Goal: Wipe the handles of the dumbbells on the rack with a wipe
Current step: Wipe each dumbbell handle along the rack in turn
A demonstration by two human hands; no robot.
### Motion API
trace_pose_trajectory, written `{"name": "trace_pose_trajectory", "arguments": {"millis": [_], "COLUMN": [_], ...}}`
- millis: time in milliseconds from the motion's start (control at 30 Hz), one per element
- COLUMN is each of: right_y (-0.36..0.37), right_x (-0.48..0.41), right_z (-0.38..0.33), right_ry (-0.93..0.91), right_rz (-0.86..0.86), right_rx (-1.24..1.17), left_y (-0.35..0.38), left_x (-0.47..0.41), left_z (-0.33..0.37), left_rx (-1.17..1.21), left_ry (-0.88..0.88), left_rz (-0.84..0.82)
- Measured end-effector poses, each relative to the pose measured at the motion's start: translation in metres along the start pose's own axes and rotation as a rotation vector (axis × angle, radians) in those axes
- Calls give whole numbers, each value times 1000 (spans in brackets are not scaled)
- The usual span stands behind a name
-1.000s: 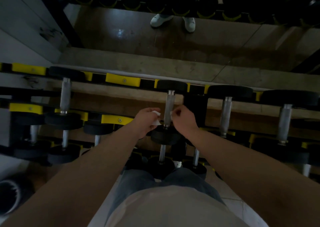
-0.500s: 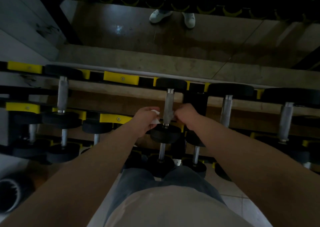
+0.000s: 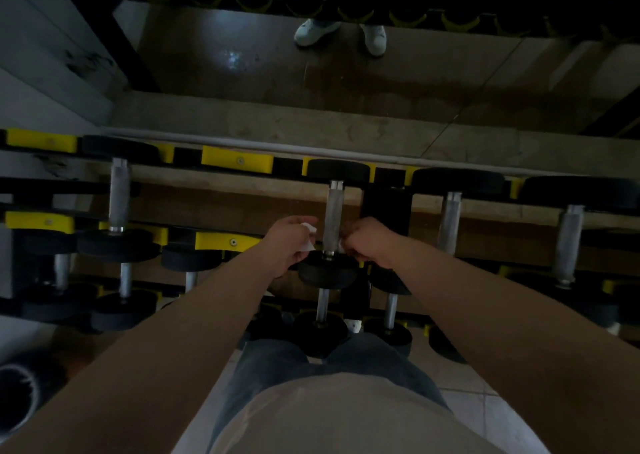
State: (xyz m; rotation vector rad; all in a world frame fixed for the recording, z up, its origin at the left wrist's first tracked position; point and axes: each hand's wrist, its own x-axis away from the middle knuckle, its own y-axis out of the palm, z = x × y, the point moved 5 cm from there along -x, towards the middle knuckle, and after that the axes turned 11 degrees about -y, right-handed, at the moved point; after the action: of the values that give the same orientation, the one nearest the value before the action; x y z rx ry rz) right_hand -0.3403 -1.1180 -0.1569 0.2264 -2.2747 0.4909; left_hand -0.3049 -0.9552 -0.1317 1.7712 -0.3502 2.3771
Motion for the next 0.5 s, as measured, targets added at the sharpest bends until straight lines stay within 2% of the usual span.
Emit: {"name": "trace_pose_trajectory", "arguments": {"millis": [100, 167, 200, 300, 400, 433, 500], "right_y": [-23, -33, -34, -21, 5, 8, 0], "right_x": [-17, -20, -18, -1, 18, 21, 22], "right_z": [-11, -25, -28, -22, -3, -1, -3], "right_ry": [4, -27, -38, -91, -91, -102, -128], "right_rz": [329, 420, 437, 362, 84, 52, 110], "right_rx": [-464, -694, -693, -295, 56, 102, 94], "left_y": [-2, -4, -5, -3, -3, -4, -5], "left_x": [0, 1, 4, 14, 19, 20, 17], "left_z": [2, 4, 5, 11, 10, 8, 6], "left_rx": [-42, -66, -67, -71, -94, -104, -136], "left_ry": [17, 29, 29, 38, 34, 38, 86], "left_rz": [-9, 10, 23, 25, 84, 110, 174]}}
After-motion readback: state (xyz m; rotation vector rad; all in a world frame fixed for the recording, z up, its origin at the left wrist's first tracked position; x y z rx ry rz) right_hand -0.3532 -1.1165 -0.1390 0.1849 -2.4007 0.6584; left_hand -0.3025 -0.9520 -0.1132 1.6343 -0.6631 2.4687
